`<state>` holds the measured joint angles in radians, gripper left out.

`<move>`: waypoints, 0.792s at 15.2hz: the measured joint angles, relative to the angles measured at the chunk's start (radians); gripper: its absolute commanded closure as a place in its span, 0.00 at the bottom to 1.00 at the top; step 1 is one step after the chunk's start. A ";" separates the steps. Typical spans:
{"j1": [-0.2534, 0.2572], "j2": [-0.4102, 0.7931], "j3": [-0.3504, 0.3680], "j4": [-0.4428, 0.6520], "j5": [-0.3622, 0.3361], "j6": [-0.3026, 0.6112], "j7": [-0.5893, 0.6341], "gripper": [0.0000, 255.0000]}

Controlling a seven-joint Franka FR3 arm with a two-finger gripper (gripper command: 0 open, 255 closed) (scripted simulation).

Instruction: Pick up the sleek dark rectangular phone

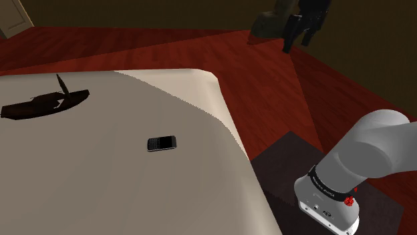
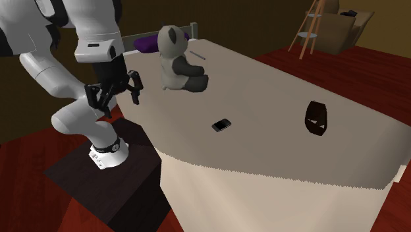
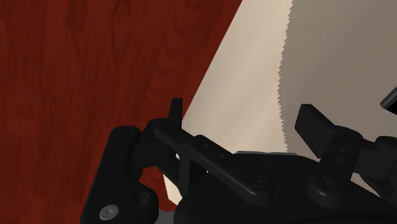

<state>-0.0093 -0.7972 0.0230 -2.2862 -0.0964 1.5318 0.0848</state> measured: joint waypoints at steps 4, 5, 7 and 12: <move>0.024 0.049 0.003 -0.008 0.004 0.057 -0.032 0.00; 0.035 0.071 0.006 -0.012 0.007 0.084 -0.045 0.00; 0.059 0.114 0.015 -0.023 0.014 0.137 -0.071 0.00; 0.117 0.239 0.039 -0.024 0.030 0.267 -0.137 0.00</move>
<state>0.1079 -0.5577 0.0622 -2.3104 -0.0667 1.7992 -0.0526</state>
